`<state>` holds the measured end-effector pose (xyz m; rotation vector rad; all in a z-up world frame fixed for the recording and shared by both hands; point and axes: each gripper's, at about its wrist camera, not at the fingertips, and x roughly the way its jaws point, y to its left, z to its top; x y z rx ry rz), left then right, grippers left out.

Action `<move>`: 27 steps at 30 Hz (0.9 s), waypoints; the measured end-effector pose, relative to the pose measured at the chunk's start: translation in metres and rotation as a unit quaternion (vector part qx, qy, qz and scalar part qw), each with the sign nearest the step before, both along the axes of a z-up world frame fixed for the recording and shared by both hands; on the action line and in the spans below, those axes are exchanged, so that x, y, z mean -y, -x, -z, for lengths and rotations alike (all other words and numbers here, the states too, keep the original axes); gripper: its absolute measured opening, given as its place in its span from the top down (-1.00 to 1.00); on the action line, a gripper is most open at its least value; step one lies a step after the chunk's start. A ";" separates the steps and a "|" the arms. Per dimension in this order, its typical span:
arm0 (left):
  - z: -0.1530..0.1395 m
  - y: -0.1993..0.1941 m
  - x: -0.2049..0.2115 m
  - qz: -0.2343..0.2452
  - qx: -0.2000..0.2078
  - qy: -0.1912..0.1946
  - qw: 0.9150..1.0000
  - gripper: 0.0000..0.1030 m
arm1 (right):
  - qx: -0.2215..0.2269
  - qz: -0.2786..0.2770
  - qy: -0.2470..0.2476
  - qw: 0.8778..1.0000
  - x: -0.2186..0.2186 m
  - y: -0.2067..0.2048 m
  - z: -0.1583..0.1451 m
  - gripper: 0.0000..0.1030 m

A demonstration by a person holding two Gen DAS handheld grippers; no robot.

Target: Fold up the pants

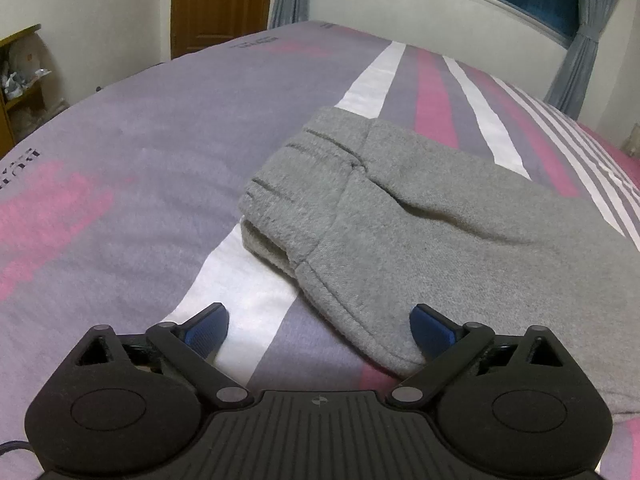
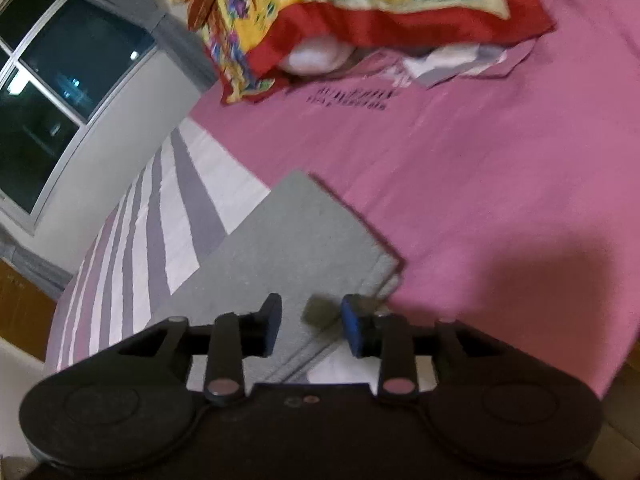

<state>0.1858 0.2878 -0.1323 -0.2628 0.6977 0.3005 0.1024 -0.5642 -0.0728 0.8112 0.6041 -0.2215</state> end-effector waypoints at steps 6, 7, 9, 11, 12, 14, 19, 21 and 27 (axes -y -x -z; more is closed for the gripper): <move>0.004 -0.002 0.002 -0.006 0.003 0.005 1.000 -0.99 | 0.057 -0.017 -0.092 0.994 0.014 0.001 0.038 -0.12; 0.004 -0.002 0.002 -0.006 0.003 0.005 1.000 -0.99 | 0.075 -0.022 -0.093 0.993 0.013 -0.004 0.044 -0.11; 0.005 -0.002 0.001 -0.006 0.004 0.008 1.000 -0.99 | 0.083 -0.029 -0.066 0.994 0.005 -0.014 0.045 -0.01; 0.005 -0.001 0.000 -0.003 0.005 0.009 1.000 -0.99 | 0.102 -0.053 -0.064 0.991 -0.001 -0.024 0.037 0.75; 0.006 -0.001 0.000 -0.003 0.007 0.009 1.000 -0.99 | 0.112 -0.052 -0.063 0.990 -0.001 -0.026 0.032 0.80; 0.007 0.000 0.000 -0.003 0.009 0.009 1.000 -1.00 | 0.143 -0.054 -0.050 0.987 -0.002 -0.023 0.016 0.81; 0.009 0.002 0.001 -0.001 0.013 0.008 1.000 -1.00 | 0.157 -0.044 -0.013 0.987 0.004 -0.013 0.012 0.84; 0.009 0.002 0.000 0.001 0.014 0.009 1.000 -1.00 | 0.064 -0.022 -0.030 0.997 0.015 -0.024 0.046 0.86; 0.010 0.003 0.003 -0.001 0.015 0.004 1.000 -1.00 | 0.059 -0.010 -0.060 0.996 0.019 -0.022 0.050 0.85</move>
